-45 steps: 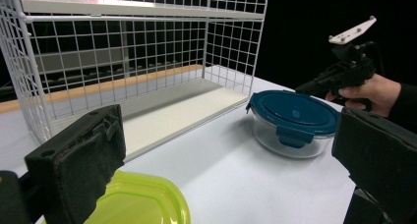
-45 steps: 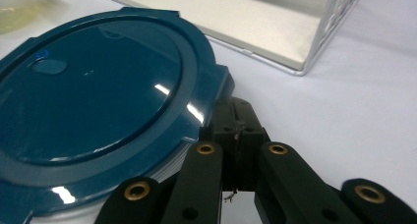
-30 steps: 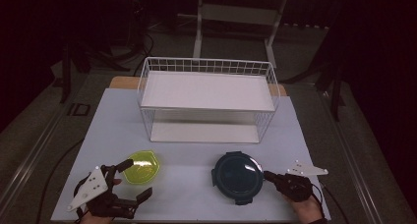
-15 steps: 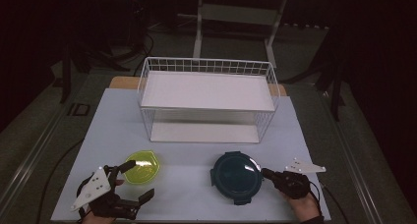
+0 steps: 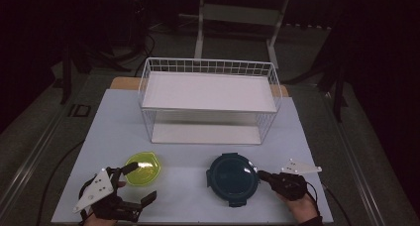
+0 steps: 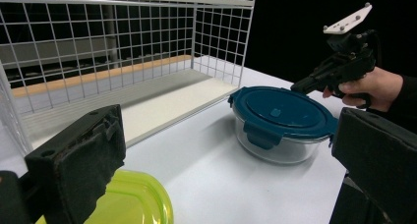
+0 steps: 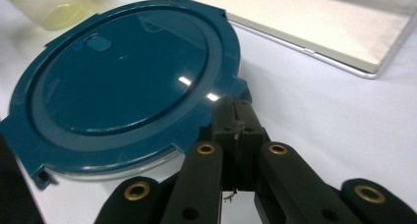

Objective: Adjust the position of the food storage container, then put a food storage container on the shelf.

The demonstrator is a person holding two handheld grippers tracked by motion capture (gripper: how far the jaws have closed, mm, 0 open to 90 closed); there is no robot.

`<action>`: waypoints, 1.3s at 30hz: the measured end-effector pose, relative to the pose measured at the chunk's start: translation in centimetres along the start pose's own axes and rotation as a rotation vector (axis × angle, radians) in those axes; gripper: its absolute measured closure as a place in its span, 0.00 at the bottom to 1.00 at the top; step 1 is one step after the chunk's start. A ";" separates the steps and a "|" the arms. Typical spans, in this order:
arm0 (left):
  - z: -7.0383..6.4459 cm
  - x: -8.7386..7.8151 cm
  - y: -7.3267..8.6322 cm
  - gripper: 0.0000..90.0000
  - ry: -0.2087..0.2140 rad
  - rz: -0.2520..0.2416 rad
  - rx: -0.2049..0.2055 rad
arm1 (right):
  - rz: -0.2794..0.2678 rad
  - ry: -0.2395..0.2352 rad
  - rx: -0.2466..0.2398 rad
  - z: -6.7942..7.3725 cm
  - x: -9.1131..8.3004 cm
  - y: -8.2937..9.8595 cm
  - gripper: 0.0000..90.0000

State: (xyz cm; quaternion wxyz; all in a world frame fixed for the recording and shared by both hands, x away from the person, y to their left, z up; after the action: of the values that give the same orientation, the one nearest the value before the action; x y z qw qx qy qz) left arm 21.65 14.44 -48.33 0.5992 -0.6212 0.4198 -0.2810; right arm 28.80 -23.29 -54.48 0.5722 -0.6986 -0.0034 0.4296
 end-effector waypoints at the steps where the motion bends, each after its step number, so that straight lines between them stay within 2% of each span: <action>1: 0.0 0.0 0.0 0.00 -0.001 0.000 0.001 | -0.001 0.001 0.000 0.0 0.0 0.0 1.00; 6: -0.1 0.1 0.0 0.00 0.002 0.002 0.000 | -0.007 -0.002 0.003 0.0 0.0 -0.1 1.00; 8: -0.1 0.1 -0.1 0.00 0.007 0.003 0.000 | -0.017 0.007 -0.010 0.0 -0.2 -0.4 1.00; 11: -0.4 0.3 -0.2 0.00 0.032 0.006 -0.011 | -0.048 0.012 -0.011 0.0 -1.0 -1.2 1.00; 12: -0.5 0.4 -0.3 0.00 0.040 0.007 -0.014 | -0.059 0.014 -0.018 0.0 -1.2 -1.5 0.97; 14: -0.8 0.7 -0.5 0.00 0.062 0.018 -0.017 | -0.081 0.006 -0.031 0.3 -1.7 -2.1 0.89; 16: -1.2 1.0 -0.7 0.00 0.073 0.030 -0.005 | -0.100 -0.003 -0.064 0.8 -2.1 -2.6 0.72; 17: -1.6 1.3 -1.1 0.00 0.089 0.036 -0.005 | -0.111 -0.013 -0.072 1.0 -2.3 -2.9 0.68; 18: -1.7 1.4 -1.2 0.00 0.094 0.038 -0.007 | -0.130 -0.033 -0.061 1.5 -2.7 -3.4 0.52; 20: -2.0 1.8 -1.8 0.00 0.105 0.043 0.007 | -0.145 -0.049 -0.045 1.7 -2.9 -3.8 0.42; 21: -2.2 2.0 -2.2 0.00 0.107 0.047 0.016 | -0.157 -0.066 -0.049 1.8 -3.2 -4.0 0.33; 23: -2.5 2.4 -2.9 0.00 0.118 0.047 0.018 | -0.183 -0.061 -0.066 2.0 -3.8 -4.5 0.20; 27: -2.9 2.9 -3.8 0.00 0.135 0.057 0.024 | -0.208 -0.028 -0.078 1.9 -4.4 -5.0 0.14; 28: -3.1 3.2 -4.2 0.00 0.143 0.061 0.021 | -0.215 -0.008 -0.099 1.9 -4.6 -5.2 0.13; 29: -3.1 3.4 -4.5 0.00 0.147 0.069 0.024 | -0.232 0.034 -0.117 1.8 -4.9 -5.5 0.14; 30: -3.2 3.6 -4.8 0.00 0.149 0.073 0.024 | -0.243 0.049 -0.124 1.8 -5.1 -5.7 0.15; 34: -3.7 4.6 -5.8 0.00 0.188 0.085 -0.001 | -0.309 0.088 -0.137 2.1 -6.1 -6.7 0.15; 36: -4.0 5.2 -6.3 0.00 0.198 0.093 0.005 | -0.320 0.101 -0.155 2.2 -6.4 -7.0 0.14; 39: -4.3 6.4 -6.7 0.00 0.209 0.112 -0.011 | -0.338 0.132 -0.163 2.3 -6.7 -7.3 0.13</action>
State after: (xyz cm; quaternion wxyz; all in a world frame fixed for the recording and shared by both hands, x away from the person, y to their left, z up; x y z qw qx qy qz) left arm 22.36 6.30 -42.20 0.5634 -0.5673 0.5155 -0.3082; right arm 26.78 -22.30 -44.54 0.5768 -0.7587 -0.1176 0.2792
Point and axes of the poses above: each handheld gripper's, and its own axes: x roughly forward along the jaws, y roughly out of its underside, z roughly to its left, the point moved 8 cm from there along x, roughly forward along the jaws, and after that the axes turned 11 degrees about y, right-handed, at the moved point
